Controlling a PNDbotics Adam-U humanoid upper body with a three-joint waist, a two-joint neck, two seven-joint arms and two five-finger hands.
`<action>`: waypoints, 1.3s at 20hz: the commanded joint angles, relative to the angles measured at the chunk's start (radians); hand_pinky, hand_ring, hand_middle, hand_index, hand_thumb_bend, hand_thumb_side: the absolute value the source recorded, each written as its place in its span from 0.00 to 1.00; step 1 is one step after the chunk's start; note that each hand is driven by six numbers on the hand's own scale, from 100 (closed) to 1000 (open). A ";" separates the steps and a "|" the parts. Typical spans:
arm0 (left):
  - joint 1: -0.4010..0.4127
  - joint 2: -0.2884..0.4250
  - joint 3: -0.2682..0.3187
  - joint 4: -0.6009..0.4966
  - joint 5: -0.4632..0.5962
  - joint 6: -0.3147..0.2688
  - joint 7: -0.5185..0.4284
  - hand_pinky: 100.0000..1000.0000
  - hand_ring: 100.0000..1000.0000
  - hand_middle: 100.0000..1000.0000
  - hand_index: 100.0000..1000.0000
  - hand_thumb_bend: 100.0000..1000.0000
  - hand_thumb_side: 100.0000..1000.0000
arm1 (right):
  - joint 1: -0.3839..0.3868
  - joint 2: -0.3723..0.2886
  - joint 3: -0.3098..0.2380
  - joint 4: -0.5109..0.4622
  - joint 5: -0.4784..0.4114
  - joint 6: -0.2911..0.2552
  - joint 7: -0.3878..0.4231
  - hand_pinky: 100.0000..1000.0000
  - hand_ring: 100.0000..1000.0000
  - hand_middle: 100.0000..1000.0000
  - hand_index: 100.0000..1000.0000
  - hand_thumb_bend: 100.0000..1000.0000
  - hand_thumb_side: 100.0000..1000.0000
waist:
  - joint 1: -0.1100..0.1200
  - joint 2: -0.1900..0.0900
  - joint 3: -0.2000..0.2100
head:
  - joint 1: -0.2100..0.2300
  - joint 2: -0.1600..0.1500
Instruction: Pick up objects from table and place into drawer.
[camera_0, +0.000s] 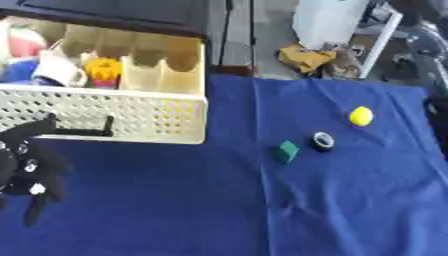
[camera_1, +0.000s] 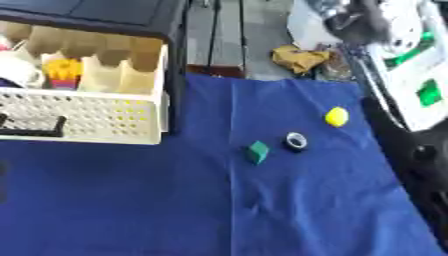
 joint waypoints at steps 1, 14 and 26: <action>0.004 0.049 0.027 -0.013 0.022 -0.051 0.030 0.13 0.40 0.53 0.90 0.00 0.90 | 0.039 -0.044 -0.058 -0.036 -0.181 -0.013 -0.031 0.13 0.56 0.55 0.69 0.00 0.95 | 0.019 -0.036 -0.015 | 0.052 0.028; 0.046 0.393 0.128 -0.013 -0.238 -0.381 -0.037 0.22 0.50 0.60 0.70 0.00 0.83 | 0.259 0.000 -0.158 -0.037 -0.531 -0.145 0.037 0.40 0.60 0.55 0.63 0.00 0.98 | 0.101 -0.084 -0.094 | 0.169 0.073; 0.091 0.624 0.046 -0.013 -0.460 -0.434 -0.534 0.21 0.42 0.62 0.80 0.00 1.00 | 0.303 0.067 -0.141 -0.037 -0.530 -0.160 0.084 0.41 0.60 0.54 0.61 0.00 0.97 | 0.136 -0.077 -0.159 | 0.207 0.074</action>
